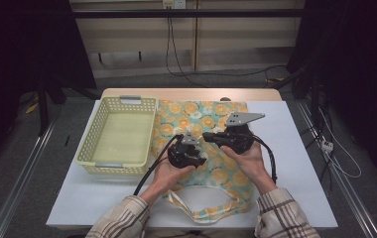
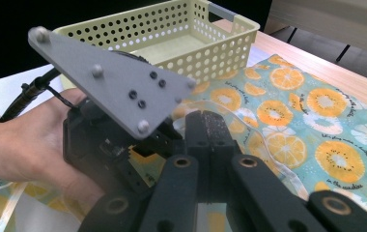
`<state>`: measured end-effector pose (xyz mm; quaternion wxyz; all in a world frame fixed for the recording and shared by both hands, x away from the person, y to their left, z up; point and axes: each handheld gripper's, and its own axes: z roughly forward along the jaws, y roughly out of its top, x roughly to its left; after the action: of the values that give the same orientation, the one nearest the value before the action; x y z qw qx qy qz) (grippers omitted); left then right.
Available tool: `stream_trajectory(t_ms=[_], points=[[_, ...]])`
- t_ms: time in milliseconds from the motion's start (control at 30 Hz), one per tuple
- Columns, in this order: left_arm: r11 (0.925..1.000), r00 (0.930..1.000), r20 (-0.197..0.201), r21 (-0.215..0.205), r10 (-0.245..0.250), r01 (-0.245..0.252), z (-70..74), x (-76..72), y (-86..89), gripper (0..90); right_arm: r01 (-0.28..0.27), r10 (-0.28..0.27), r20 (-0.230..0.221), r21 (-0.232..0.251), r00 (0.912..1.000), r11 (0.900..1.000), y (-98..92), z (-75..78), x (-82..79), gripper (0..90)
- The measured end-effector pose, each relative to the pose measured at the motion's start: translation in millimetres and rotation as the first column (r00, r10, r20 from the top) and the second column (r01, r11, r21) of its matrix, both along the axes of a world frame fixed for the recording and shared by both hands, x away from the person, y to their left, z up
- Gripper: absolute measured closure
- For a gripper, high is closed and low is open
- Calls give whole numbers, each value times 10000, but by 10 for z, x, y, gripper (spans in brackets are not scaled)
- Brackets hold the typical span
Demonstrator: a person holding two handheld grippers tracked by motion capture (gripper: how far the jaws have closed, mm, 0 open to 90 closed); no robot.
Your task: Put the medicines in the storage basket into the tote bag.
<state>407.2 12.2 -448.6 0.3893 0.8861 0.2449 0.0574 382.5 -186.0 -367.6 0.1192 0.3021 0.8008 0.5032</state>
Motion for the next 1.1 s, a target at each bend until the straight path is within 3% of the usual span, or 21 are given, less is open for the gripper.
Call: stream_trajectory(t_ms=[33,133,200,233,400,467,533,567,800,833,867,933,1100], points=[[9997,9998,-98,-208,-151,149,7,10,10,511,3,-3,8,-7,10000,10000,1,1,-1,900],[9995,9999,-5,-279,-163,163,49,-6,34,423,-6,6,0,-2,10000,10000,7,-1,-3,900],[9999,9999,144,-110,19,-17,81,-31,49,373,-7,7,7,-1,10000,10000,9,0,-4,900],[9993,9996,-22,-254,-292,291,90,-27,67,344,1,-1,15,8,10000,10000,8,2,-5,900],[9986,9989,193,337,-425,418,165,-115,97,227,35,-35,19,16,10000,10000,-3,3,-2,900],[9981,9982,90,153,-600,598,199,-124,129,188,49,-49,23,24,10000,10000,-6,3,-1,900],[9995,9994,196,67,-295,294,249,-162,147,142,76,-76,14,30,10000,10000,-8,4,1,900],[9989,9988,128,-91,-465,467,271,-161,167,125,78,-78,17,33,10000,10000,-8,5,3,900],[9967,9973,215,-386,-705,713,439,-292,274,83,93,-93,-35,48,10000,9999,-6,-11,17,900],[9973,9969,388,-215,-690,698,467,-320,290,84,77,-77,-30,17,10000,10000,-4,-13,19,900],[9945,9953,309,-477,-919,933,476,-335,305,87,59,-59,-33,9,10000,10000,0,-14,18,900],[9927,9941,295,-569,-1047,1062,498,-390,336,107,55,-55,-31,12,10000,10000,4,-13,13,900],[9912,9914,464,-445,-1225,1245,484,-533,383,123,60,-60,-26,12,10000,10000,2,-15,8,900]])
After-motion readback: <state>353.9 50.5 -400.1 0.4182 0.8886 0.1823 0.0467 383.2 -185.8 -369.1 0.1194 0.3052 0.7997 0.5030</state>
